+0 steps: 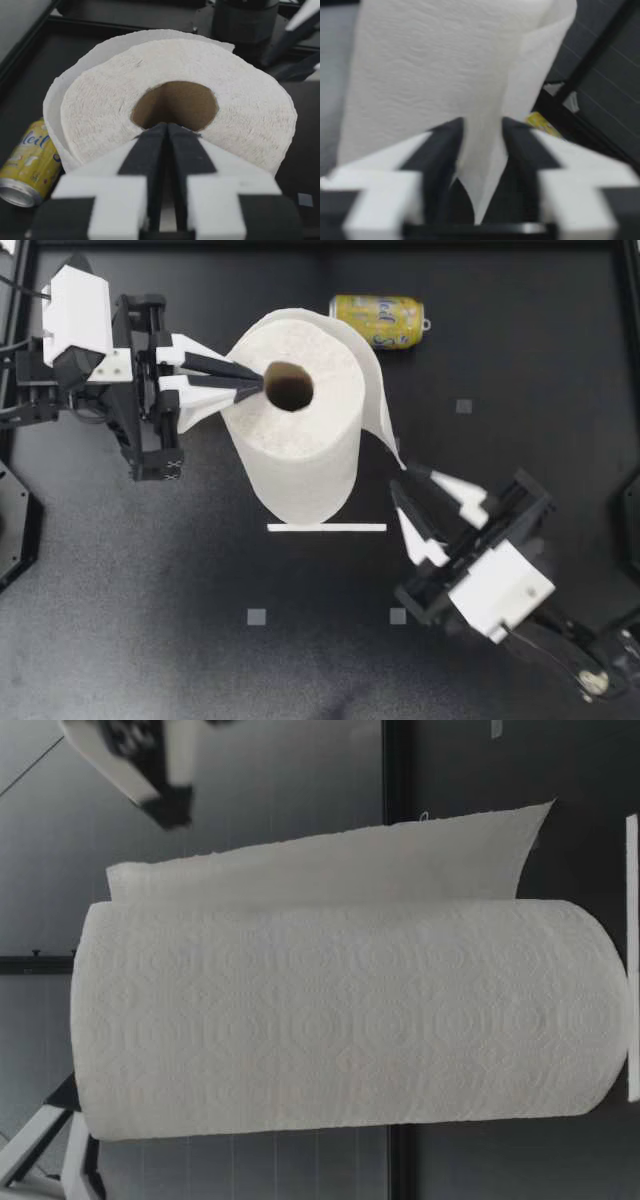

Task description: Pick up a piece of paper towel and place it on the spilled liquid.

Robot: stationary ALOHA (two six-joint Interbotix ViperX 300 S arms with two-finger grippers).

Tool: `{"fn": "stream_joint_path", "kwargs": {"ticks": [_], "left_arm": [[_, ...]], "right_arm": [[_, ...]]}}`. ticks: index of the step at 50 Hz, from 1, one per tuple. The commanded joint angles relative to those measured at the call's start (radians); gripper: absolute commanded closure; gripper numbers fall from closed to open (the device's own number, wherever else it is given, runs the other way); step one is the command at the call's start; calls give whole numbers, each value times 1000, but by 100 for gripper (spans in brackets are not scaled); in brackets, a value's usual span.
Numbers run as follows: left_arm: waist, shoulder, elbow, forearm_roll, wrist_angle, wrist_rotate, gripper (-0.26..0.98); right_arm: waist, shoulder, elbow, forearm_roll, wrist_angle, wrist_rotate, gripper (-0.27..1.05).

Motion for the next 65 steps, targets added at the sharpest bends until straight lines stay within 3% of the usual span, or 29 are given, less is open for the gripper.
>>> {"fn": "stream_joint_path", "kwargs": {"ticks": [1, 7, 32, 48, 55, 65], "left_arm": [[5, -2, -5, -3, 5, -2, 59], [5, -2, -5, -3, 5, -2, 59], [5, 6, 6, -6, 14, -3, 59], [5, 32, 2, -8, 12, -5, 59], [5, 34, 2, -8, 14, -5, 59], [5, 37, 3, -8, 14, -5, 59]], "right_arm": [[-38, 3, -21, -3, 8, 23, 14], [-75, 18, -25, -2, 3, 67, 2], [-222, 44, -28, -12, -26, 89, 5], [-299, 52, -43, -72, -120, 89, 7], [-302, 52, -43, -72, -123, 89, 25], [-302, 41, -43, -51, -127, 91, 69]]}}
